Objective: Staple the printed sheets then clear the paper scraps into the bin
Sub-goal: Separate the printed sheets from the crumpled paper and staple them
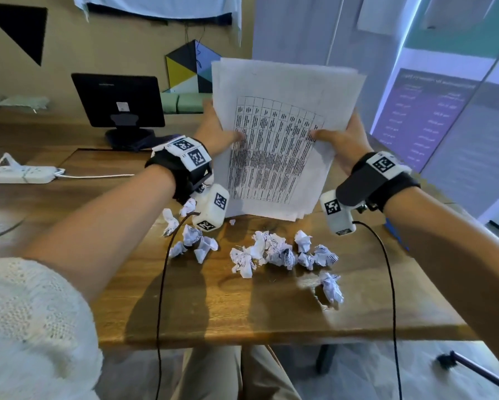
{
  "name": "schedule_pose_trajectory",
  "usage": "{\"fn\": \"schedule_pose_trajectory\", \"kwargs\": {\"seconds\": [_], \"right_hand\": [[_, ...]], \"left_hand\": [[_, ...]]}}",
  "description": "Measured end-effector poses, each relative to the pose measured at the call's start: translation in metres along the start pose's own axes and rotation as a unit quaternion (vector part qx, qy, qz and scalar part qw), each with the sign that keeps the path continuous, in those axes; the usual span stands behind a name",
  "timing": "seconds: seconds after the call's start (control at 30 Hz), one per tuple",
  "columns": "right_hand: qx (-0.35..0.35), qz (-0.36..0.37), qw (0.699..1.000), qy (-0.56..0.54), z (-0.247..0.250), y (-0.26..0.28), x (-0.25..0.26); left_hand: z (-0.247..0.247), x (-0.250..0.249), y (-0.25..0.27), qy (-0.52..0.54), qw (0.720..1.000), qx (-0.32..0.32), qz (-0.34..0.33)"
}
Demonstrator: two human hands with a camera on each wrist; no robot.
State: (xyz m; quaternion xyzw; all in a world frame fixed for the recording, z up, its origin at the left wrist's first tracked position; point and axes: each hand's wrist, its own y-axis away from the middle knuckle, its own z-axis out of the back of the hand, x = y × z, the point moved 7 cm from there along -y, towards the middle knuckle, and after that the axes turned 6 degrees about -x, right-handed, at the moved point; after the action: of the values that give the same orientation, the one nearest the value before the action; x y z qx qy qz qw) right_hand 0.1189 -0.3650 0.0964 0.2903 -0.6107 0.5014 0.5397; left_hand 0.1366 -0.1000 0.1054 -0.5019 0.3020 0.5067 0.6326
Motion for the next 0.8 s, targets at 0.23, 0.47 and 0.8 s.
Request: {"fn": "schedule_pose_trajectory", "kwargs": {"seconds": [0.23, 0.47, 0.8], "right_hand": [[-0.033, 0.036, 0.998, 0.027, -0.008, 0.006, 0.040], [-0.015, 0.020, 1.000, 0.018, -0.020, -0.007, 0.040], [-0.055, 0.012, 0.998, -0.006, -0.026, -0.019, 0.038]], "left_hand": [[0.011, -0.028, -0.012, -0.021, 0.998, -0.035, -0.039], [0.004, -0.012, -0.015, 0.019, 1.000, -0.005, 0.012], [0.015, -0.025, -0.034, 0.001, 0.998, -0.056, -0.024]]}}
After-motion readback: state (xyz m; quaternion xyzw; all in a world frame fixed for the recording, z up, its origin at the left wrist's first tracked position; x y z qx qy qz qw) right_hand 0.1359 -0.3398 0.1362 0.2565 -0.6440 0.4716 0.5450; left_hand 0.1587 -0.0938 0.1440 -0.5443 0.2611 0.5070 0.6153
